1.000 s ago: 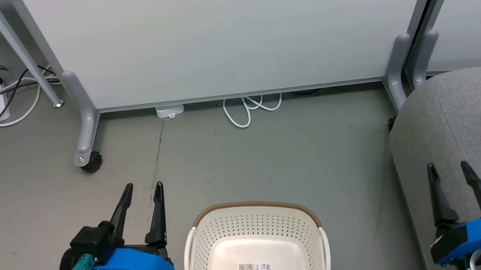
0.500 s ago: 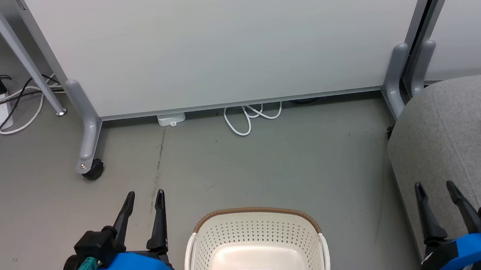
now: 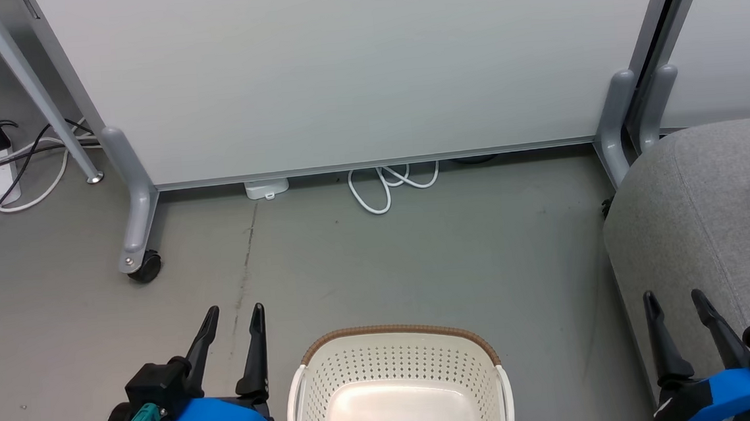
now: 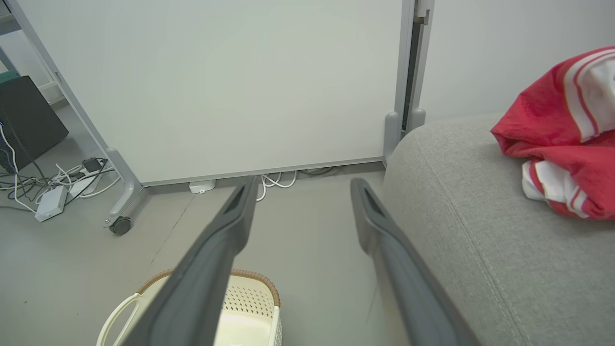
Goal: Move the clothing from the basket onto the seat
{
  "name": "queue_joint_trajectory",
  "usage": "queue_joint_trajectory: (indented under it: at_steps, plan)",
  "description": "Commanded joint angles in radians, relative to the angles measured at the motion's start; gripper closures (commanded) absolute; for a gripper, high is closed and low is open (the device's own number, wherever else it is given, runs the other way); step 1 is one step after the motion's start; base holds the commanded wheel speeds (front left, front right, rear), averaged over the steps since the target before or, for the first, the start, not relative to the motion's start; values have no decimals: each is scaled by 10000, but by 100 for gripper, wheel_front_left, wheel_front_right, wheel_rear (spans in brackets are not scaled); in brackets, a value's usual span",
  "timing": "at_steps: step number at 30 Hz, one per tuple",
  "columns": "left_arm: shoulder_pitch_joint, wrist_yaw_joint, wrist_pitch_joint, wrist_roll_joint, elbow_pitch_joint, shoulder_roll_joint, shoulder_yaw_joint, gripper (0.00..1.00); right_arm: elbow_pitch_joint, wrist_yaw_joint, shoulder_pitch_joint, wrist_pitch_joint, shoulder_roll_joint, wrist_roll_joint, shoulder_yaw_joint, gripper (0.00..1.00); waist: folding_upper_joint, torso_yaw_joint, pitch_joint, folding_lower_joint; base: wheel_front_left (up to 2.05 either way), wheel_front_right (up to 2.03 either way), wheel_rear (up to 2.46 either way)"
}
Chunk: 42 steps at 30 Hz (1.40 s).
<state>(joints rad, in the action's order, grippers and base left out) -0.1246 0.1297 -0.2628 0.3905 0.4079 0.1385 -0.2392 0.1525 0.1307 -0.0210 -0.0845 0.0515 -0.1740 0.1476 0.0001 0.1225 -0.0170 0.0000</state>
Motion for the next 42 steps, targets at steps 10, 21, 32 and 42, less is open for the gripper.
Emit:
queue_joint_trajectory:
  at_steps: [10, 21, 32, 42]
  plan:
    - [29, 0, 6, 93, 61, -21, -132, 100, 212, 0, 0, -32, -8, -53, -35, 100, -1, -43, -21, 0, 0, 0, 0]
    - [893, 0, 133, 365, 842, -201, -225, 100, 1196, 0, -66, 100, -164, -294, -72, 100, -1, -66, -15, 0, 0, 0, 0]
    - [768, 1, 630, 2178, 467, -262, 288, 100, 1141, 0, 148, 381, -138, -2397, -113, 100, -1, -169, -1, 0, 0, 0, 0]
    - [663, 3, 1040, 3628, 160, -318, 705, 100, 1096, 0, 329, 601, -115, -4088, -149, 100, -1, -263, 11, 0, 0, 0, 0]
